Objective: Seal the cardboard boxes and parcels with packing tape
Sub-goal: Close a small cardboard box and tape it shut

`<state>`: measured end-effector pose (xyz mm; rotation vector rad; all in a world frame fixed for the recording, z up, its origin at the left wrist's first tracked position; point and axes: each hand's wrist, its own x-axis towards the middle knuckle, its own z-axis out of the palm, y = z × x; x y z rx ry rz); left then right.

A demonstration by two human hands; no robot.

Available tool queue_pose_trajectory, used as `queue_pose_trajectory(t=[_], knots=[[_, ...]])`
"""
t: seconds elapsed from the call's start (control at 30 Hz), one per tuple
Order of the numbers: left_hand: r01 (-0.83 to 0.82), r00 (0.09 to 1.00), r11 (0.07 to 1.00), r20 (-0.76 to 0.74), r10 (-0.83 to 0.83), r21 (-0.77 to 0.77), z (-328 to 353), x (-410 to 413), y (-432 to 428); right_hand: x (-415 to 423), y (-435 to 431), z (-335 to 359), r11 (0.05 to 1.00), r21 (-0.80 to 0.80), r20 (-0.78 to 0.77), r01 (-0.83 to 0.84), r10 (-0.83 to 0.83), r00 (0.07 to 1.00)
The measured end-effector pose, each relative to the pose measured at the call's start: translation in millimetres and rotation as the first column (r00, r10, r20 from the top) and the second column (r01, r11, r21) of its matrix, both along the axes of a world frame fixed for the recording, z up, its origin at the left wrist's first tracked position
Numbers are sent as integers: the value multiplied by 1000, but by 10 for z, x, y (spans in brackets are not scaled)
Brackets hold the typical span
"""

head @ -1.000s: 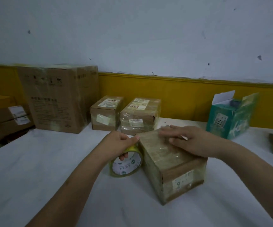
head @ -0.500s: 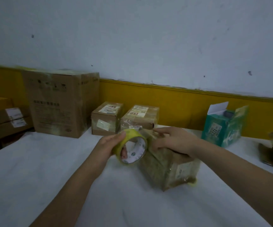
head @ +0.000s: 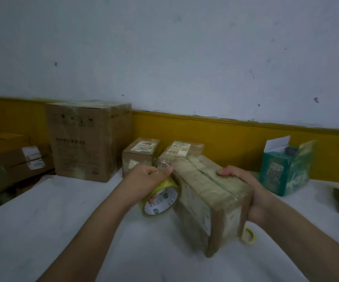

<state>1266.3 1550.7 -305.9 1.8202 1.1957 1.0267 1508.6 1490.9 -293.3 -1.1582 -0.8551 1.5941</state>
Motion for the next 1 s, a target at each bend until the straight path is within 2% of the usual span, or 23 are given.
queue_pose_trajectory(t=[0.07, 0.13, 0.2, 0.23, 0.27, 0.3, 0.33, 0.37, 0.4, 0.43, 0.47, 0.57, 0.63, 0.7, 0.8, 0.87, 0.93, 0.97, 1.0], knots=[[-3, 1000, 1000, -3, 3, -23, -41, 17, 16, -40, 79, -193, 999, -46, -63, 17, -20, 998], [-3, 1000, 998, -14, 2, -59, -110, -1, 58, -50, 180, -278, 996, -83, 7, -20, 20, 1000], [26, 1000, 992, -1, -27, -127, -196, -51, 104, -13, 312, -186, 997, -31, 191, -73, 77, 979], [41, 999, 986, 12, -39, -160, -236, -77, 116, 1, 361, -90, 988, 47, 358, -146, 120, 926], [55, 998, 981, 28, -51, -188, -276, -94, 121, -18, 385, 28, 964, 107, 582, -245, 139, 801], [69, 997, 977, 46, -60, -204, -315, -105, 130, -72, 386, 144, 930, 147, 808, -338, 84, 583], [80, 996, 974, 62, -69, -211, -344, -106, 133, -163, 393, 204, 886, 158, 944, -436, -5, 330], [88, 994, 973, 79, -72, -214, -367, -103, 133, -270, 397, 208, 849, 99, 994, -519, -56, 97], [96, 992, 972, 101, -76, -213, -382, -99, 134, -375, 400, 181, 831, 20, 996, -556, -65, -61], [110, 989, 970, 126, -84, -216, -398, -92, 135, -458, 403, 126, 837, -52, 986, -544, -43, -160], [130, 983, 964, 157, -94, -232, -417, -92, 130, -517, 403, 75, 850, -77, 977, -522, -41, -211], [218, 938, 917, 331, -102, -333, -514, -55, 97, -407, 489, -29, 851, 52, 976, -522, -153, -152], [222, 910, 883, 413, -36, -413, -562, 34, 74, -263, 528, 0, 832, 71, 989, -550, -132, -71], [206, 905, 855, 426, 19, -476, -574, 165, 39, -130, 594, 0, 817, 67, 996, -573, -88, -9], [155, 929, 850, 367, 49, -503, -562, 316, -23, 17, 669, 4, 804, 68, 998, -591, -45, 54], [178, 943, 851, 334, -3, -494, -529, 395, -80, 90, 687, 23, 788, 36, 999, -614, -38, 9], [204, 945, 852, 325, -43, -482, -499, 501, -121, 184, 699, 26, 782, -2, 985, -623, -105, -134], [204, 941, 855, 336, -38, -477, -502, 566, -119, 259, 680, 21, 796, 11, 969, -605, -158, -190], [205, 934, 856, 357, -25, -475, -517, 630, -106, 349, 637, 12, 816, 85, 951, -572, -237, -197]])
